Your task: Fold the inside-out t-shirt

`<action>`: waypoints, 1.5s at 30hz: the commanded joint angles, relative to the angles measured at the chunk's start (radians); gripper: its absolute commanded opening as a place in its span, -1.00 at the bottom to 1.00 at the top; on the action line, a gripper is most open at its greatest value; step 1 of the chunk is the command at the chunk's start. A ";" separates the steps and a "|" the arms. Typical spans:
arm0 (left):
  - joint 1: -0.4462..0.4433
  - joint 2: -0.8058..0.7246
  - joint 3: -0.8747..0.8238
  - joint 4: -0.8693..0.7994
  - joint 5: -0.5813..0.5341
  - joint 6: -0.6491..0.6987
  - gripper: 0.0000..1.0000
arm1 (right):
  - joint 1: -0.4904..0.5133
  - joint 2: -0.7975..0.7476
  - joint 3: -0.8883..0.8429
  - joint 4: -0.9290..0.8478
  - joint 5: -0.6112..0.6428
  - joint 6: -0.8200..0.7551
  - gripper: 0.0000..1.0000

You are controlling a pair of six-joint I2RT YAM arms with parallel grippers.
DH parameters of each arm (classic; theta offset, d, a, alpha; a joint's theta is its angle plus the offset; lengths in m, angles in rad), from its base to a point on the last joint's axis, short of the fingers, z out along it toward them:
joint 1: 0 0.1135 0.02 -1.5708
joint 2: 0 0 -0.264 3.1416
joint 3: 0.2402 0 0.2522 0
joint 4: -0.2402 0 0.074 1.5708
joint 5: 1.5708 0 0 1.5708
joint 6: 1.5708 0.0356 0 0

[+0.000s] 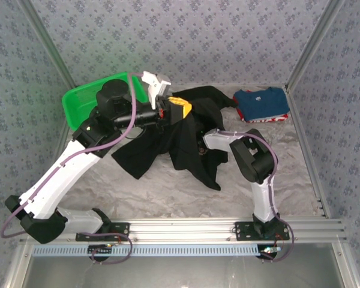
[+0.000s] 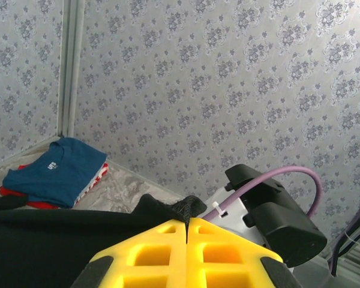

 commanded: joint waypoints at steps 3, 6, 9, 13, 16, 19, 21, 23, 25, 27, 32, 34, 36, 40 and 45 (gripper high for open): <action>0.011 -0.015 0.152 0.023 -0.021 0.038 -1.00 | -0.009 0.048 0.052 -0.106 0.036 0.061 0.62; 0.015 -0.005 0.210 0.022 -0.016 0.039 -1.00 | -0.014 0.070 0.092 -0.134 0.034 0.060 0.68; 0.015 0.008 0.255 0.007 0.001 0.039 -1.00 | -0.017 0.101 0.148 -0.174 0.038 0.060 0.75; 0.014 0.004 0.234 0.003 -0.018 0.048 -1.00 | -0.020 0.141 0.216 -0.238 0.051 0.055 0.85; 0.019 -0.012 0.219 -0.003 -0.047 0.059 -1.00 | -0.028 0.155 0.213 -0.267 0.045 0.073 0.82; 0.028 -0.032 0.214 -0.016 -0.117 0.072 -1.00 | -0.037 0.151 0.181 -0.291 0.019 0.100 0.63; 0.035 -0.042 0.206 -0.030 -0.186 0.083 -1.00 | -0.040 0.136 0.148 -0.302 -0.008 0.121 0.34; 0.047 -0.051 0.189 -0.040 -0.259 0.085 -1.00 | -0.041 0.121 0.111 -0.314 -0.030 0.148 0.19; 0.062 -0.059 0.176 -0.048 -0.313 0.086 -1.00 | -0.040 0.106 0.077 -0.323 -0.051 0.151 -0.03; 0.074 -0.074 0.159 -0.048 -0.358 0.091 -1.00 | -0.040 0.093 0.041 -0.326 -0.074 0.154 -0.29; 0.117 -0.098 0.121 -0.054 -0.449 0.112 -1.00 | -0.054 0.048 -0.009 -0.308 -0.116 0.140 -0.78; 0.152 -0.106 0.096 -0.054 -0.493 0.108 -1.00 | -0.058 0.013 -0.006 -0.300 -0.147 0.117 -0.94; 0.192 -0.108 0.067 -0.054 -0.530 0.097 -1.00 | -0.059 -0.032 -0.005 -0.295 -0.180 0.095 -1.00; 0.282 -0.079 0.015 -0.064 -0.616 0.082 -1.00 | -0.060 -0.137 -0.013 -0.298 -0.261 0.050 -1.00; 0.390 0.037 -0.009 -0.084 -0.696 0.069 -1.00 | -0.040 -0.256 -0.007 -0.301 -0.343 0.010 -1.00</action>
